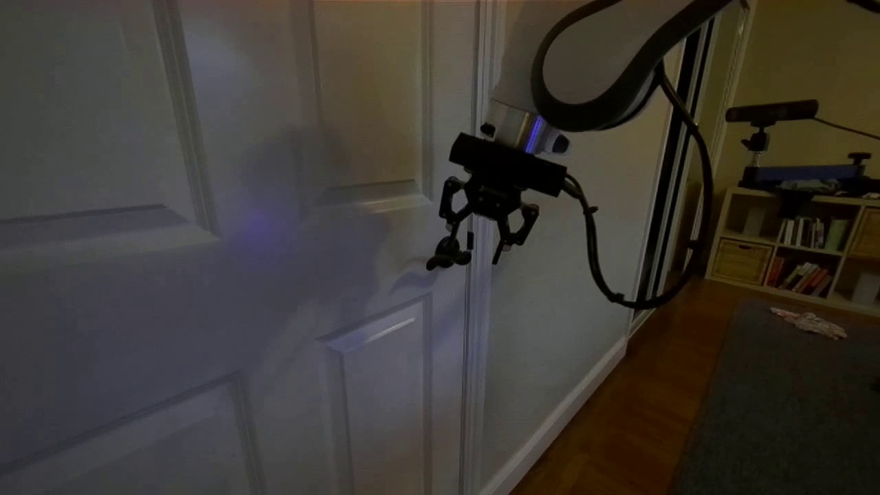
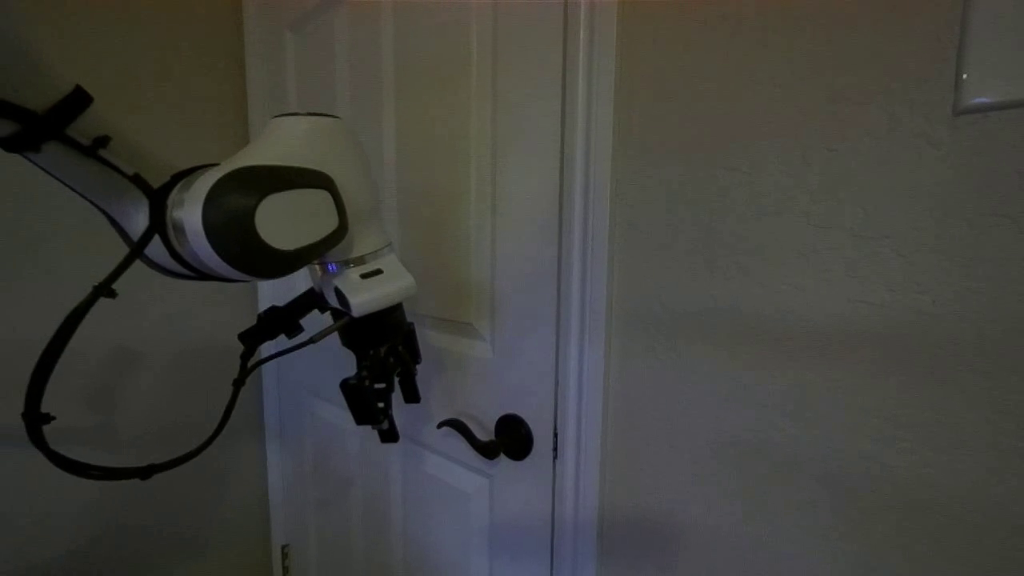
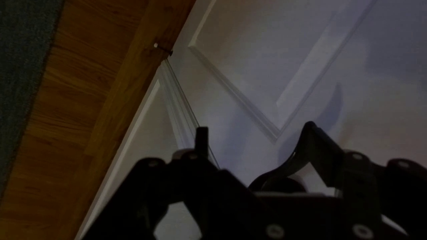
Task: Open the door
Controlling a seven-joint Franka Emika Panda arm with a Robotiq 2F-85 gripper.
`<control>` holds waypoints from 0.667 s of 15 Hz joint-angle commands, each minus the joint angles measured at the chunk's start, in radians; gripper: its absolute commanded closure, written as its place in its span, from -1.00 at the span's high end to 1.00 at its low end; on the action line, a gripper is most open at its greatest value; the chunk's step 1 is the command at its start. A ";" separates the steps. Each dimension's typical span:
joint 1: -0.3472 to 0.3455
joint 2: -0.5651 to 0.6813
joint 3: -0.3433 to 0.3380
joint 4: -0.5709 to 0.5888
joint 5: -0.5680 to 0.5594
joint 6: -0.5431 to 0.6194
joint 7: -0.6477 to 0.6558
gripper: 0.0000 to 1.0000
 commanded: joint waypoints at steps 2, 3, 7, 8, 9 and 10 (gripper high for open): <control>0.026 0.086 -0.046 0.098 0.013 0.020 0.042 0.55; 0.026 0.102 -0.051 0.116 0.014 0.019 0.044 0.53; 0.025 0.158 -0.059 0.186 0.029 0.031 0.047 0.41; 0.026 0.171 -0.060 0.201 0.033 0.036 0.047 0.40; 0.027 0.182 -0.060 0.216 0.037 0.040 0.047 0.38; 0.027 0.194 -0.059 0.230 0.042 0.044 0.048 0.33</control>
